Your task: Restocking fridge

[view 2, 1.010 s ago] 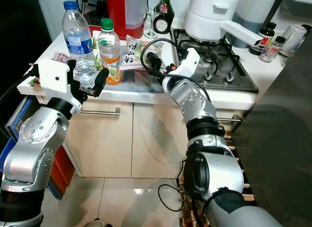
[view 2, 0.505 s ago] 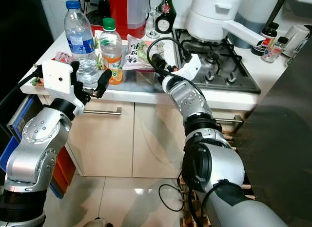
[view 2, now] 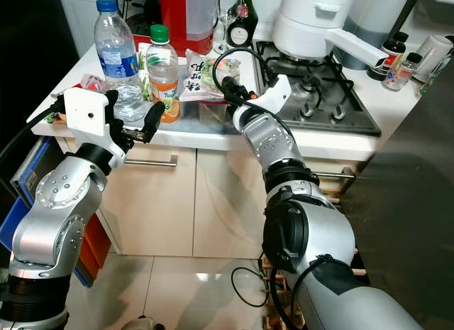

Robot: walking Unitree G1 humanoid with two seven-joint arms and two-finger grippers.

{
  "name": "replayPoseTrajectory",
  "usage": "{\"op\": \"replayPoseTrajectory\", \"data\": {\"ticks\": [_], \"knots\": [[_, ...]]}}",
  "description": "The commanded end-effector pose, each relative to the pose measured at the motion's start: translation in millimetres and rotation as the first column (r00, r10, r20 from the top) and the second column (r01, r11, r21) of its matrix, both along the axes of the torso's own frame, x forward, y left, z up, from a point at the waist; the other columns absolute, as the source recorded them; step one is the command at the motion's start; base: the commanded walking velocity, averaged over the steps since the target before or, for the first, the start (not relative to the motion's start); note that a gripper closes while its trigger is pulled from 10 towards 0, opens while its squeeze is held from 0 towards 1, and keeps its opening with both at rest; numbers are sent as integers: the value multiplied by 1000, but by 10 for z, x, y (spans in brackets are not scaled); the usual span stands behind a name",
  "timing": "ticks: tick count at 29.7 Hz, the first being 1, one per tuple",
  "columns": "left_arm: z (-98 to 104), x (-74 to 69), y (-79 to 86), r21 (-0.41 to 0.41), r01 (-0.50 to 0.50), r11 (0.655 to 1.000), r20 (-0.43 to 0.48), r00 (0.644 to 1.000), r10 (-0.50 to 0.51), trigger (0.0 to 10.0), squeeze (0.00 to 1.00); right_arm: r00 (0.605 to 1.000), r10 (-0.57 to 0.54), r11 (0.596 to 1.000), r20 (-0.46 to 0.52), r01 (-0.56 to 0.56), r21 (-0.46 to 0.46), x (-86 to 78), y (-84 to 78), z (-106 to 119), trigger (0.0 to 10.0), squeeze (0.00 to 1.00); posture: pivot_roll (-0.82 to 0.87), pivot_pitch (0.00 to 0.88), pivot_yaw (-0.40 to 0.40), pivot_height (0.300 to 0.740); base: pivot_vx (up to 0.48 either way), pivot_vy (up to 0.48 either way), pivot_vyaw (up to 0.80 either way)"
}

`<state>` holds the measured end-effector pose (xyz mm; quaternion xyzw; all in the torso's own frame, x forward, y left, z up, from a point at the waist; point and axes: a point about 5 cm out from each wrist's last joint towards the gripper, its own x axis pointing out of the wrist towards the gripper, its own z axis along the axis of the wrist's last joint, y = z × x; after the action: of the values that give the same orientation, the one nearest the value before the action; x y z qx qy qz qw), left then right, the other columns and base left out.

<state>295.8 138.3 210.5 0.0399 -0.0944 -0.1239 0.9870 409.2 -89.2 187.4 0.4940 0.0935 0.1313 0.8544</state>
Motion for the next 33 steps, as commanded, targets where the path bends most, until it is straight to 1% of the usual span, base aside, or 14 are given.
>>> {"op": "replayPoseTrajectory", "data": {"ticks": [1,5,10,11,14,22,25,26,27,28,30,31,32,33], "knots": [[-21,24,-32,5,15,1000,-21,1000,-15,10000,0,1000,-27,999,5,27,21,17,-14,40,0,231,88,0,-75,740,0,0,0],[-28,34,-33,8,15,1000,-24,1000,-15,10000,0,999,-28,999,42,26,30,32,1,115,0,235,86,0,-75,740,0,0,0],[-28,47,-42,13,15,1000,-21,1000,-15,10000,0,988,-47,999,149,43,29,78,-6,349,0,243,86,0,-77,740,0,0,0],[-28,47,-42,13,15,1000,-21,1000,-15,10000,0,988,-47,999,149,43,29,78,-6,349,0,243,86,0,-77,740,0,0,0],[-35,49,-38,16,12,1000,-21,1000,-12,10000,0,966,-60,998,250,50,45,106,-31,587,0,243,84,0,-76,740,0,0,0],[-33,59,-42,24,15,1000,-18,1000,-14,10000,0,937,-58,998,345,50,32,124,-32,837,0,251,81,0,-70,740,0,0,0],[-22,67,-46,30,16,999,-11,1000,-15,10000,0,899,-46,999,435,51,1,126,-44,1065,0,251,83,0,-68,740,0,0,0],[-22,67,-46,30,16,999,-11,1000,-15,10000,0,899,-46,999,435,51,1,126,-44,1065,0,251,83,0,-68,740,0,0,0],[-10,68,-49,33,13,999,-1,1000,-13,10000,0,868,-30,998,496,54,-33,118,-63,1212,0,255,83,0,-67,740,0,0,0],[-10,68,-49,33,13,999,-1,1000,-13,10000,0,868,-30,998,496,54,-33,118,-63,1212,0,255,83,0,-67,740,0,0,0],[12,66,-48,39,3,999,17,1000,-4,10000,0,823,-32,995,568,81,-62,99,-113,1371,0,251,82,0,-67,740,0,0,0],[23,69,-50,44,0,999,24,1000,-1,10000,0,773,-42,987,633,132,-95,72,-173,1511,0,247,79,0,-68,740,0,0,0],[29,71,-52,47,-1,999,27,1000,0,10000,0,737,-46,979,674,167,-116,49,-211,1600,0,247,78,0,-68,740,0,0,0],[35,74,-55,59,-10,998,35,999,8,10000,0,681,-46,960,731,232,-156,9,-270,1711,0,247,76,0,-70,740,0,0,0]]}}
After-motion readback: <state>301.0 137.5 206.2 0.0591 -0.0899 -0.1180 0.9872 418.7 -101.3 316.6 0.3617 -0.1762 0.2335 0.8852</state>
